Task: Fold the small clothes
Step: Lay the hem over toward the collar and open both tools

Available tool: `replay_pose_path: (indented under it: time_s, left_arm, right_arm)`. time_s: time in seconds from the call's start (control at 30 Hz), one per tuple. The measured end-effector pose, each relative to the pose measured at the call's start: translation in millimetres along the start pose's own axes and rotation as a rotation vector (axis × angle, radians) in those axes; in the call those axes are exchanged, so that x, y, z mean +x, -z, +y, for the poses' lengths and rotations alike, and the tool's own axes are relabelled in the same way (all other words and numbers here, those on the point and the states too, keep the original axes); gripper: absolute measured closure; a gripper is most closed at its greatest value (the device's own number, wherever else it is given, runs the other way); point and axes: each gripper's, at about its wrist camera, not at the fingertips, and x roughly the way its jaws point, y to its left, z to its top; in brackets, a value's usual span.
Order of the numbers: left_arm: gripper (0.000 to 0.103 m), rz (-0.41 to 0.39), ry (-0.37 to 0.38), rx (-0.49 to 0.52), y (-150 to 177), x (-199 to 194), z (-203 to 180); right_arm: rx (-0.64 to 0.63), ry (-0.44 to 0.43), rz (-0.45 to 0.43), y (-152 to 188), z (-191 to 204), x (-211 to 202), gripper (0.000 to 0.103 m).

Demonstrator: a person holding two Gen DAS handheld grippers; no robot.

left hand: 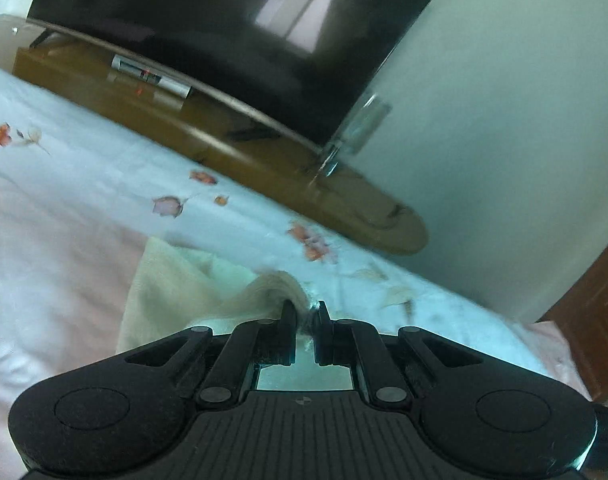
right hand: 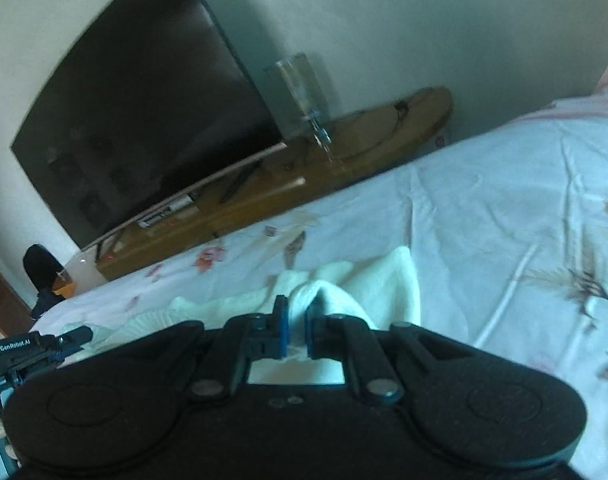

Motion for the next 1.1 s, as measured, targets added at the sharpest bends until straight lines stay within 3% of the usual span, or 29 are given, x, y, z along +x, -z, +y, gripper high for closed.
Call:
replay_pose_path:
  time_s: [0.13, 0.23, 0.27, 0.3, 0.37, 0.47, 0.57, 0.67, 0.73, 0.77, 0.83, 0.9, 1.0, 1.07, 1.1]
  left_arm:
    - [0.095, 0.003, -0.045, 0.030, -8.1, 22.5, 0.0]
    - [0.095, 0.004, -0.067, 0.039, -19.9, 29.5, -1.9]
    - [0.095, 0.016, -0.073, 0.035, -23.1, 31.2, -1.0]
    - [0.095, 0.028, -0.077, 0.028, -25.5, 31.4, -0.2]
    - [0.095, 0.029, -0.062, 0.034, -26.5, 24.5, -0.2]
    - [0.095, 0.059, -0.024, 0.138, -15.5, 11.6, -12.5]
    - [0.095, 0.109, -0.051, 0.214, -2.7, 20.4, -20.5]
    - [0.095, 0.071, -0.141, 0.199, -1.9, 25.0, -15.1]
    - [0.095, 0.041, -0.182, 0.211, -3.4, 24.0, -11.8]
    - [0.095, 0.051, -0.185, 0.213, -3.8, 25.7, -10.2]
    - [0.095, 0.101, -0.186, 0.220, -4.4, 34.1, -5.4]
    - [0.095, 0.093, -0.177, 0.218, -5.6, 35.7, -3.1]
    - [0.095, 0.072, -0.194, 0.208, -5.5, 35.1, -0.2]
    - [0.100, 0.045, -0.228, 0.200, -4.6, 35.7, 5.3]
    - [0.100, 0.033, -0.231, 0.191, -4.3, 35.7, 7.8]
  right_arm:
    - [0.016, 0.040, 0.017, -1.2, -5.4, 32.7, 0.091]
    - [-0.013, 0.098, -0.004, -3.0, -3.4, 46.2, 0.071]
    - [-0.036, 0.126, -0.017, -3.3, -1.3, 47.5, 0.060]
    - [-0.057, 0.142, -0.016, -3.3, 0.3, 49.5, 0.056]
    - [-0.110, 0.164, -0.002, -4.3, 3.5, 50.5, 0.057]
    - [-0.183, 0.232, -0.041, -5.8, 6.1, 39.3, 0.053]
    - [-0.281, 0.278, 0.003, -1.9, 8.5, 44.7, 0.044]
    - [-0.301, 0.284, 0.056, 1.1, 5.2, 58.9, 0.045]
    - [-0.295, 0.256, 0.071, 1.4, 2.3, 62.3, 0.059]
    - [-0.295, 0.230, 0.082, 1.1, 1.8, 62.6, 0.074]
    - [-0.284, 0.194, 0.105, -0.1, -0.3, 66.1, 0.081]
    - [-0.271, 0.172, 0.107, -2.4, -2.2, 68.3, 0.098]
    - [-0.246, 0.163, 0.068, -4.6, -1.7, 58.6, 0.098]
    - [-0.259, 0.226, 0.030, -4.2, -3.5, 54.7, 0.099]
    - [-0.261, 0.254, 0.055, -2.7, -7.7, 59.9, 0.099]
